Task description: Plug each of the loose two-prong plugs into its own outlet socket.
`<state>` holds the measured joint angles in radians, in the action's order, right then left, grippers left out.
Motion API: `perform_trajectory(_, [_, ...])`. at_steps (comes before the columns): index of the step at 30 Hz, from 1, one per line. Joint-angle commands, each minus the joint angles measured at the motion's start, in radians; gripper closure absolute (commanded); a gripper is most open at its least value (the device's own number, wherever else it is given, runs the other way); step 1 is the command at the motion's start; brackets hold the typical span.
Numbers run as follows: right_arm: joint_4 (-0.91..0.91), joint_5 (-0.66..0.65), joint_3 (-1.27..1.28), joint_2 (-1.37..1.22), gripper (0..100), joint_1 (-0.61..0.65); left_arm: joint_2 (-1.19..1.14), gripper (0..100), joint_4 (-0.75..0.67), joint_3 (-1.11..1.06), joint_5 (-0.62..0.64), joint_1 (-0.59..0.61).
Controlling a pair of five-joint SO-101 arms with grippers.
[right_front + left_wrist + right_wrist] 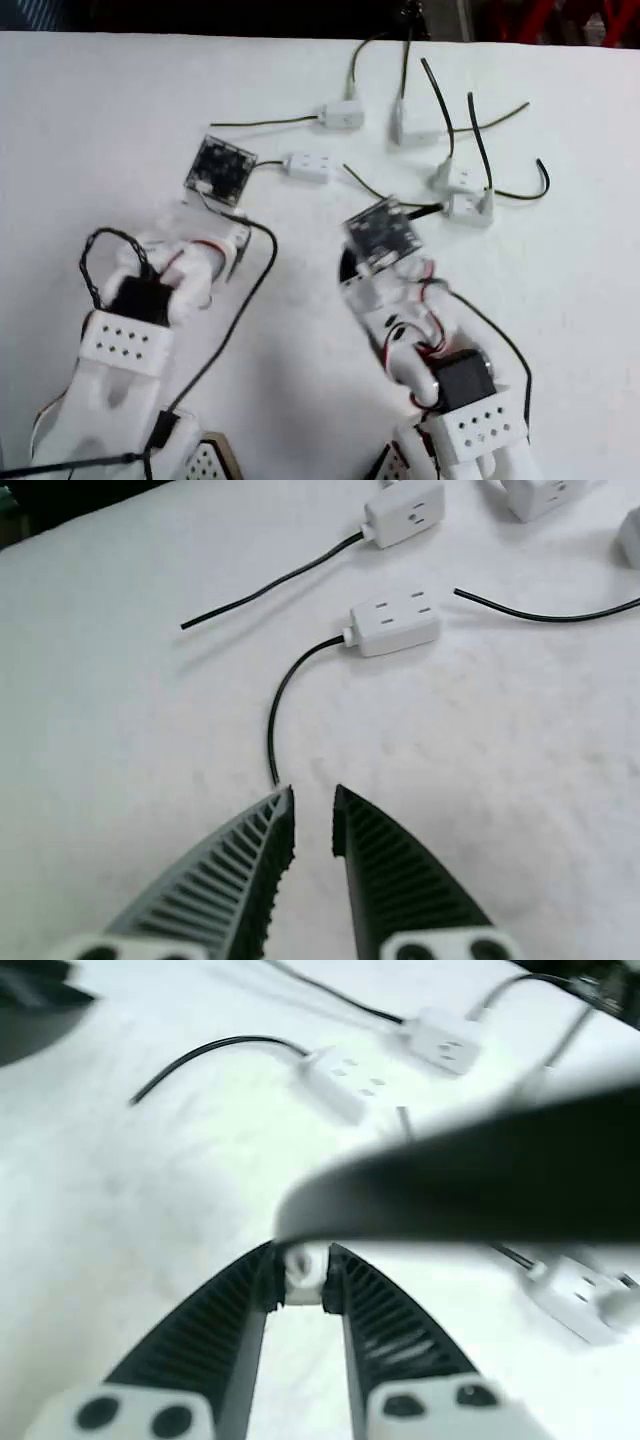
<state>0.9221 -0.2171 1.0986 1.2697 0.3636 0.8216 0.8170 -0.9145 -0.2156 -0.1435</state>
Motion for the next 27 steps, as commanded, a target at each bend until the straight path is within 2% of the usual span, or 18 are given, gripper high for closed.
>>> perform_trajectory(1, [-0.03,0.044,-0.008,0.013,98.1,-0.082,-0.2,88,0.009,0.193,-0.104,0.038])
perform_trajectory(9, [-0.079,0.054,0.037,0.019,98.1,-0.125,-0.776,76,0.124,0.623,-0.31,0.033])
perform_trajectory(14, [-0.085,0.049,0.043,0.016,98.1,-0.125,-1.112,75,0.192,0.93,-0.419,0.039])
perform_trajectory(20, [-0.085,0.048,0.043,0.015,98.1,-0.125,-1.422,75,0.269,1.3,-0.43,0.068])
perform_trajectory(27, [-0.085,0.048,0.048,0.016,98.1,-0.125,-1.67,75,0.382,1.671,-0.434,0.096])
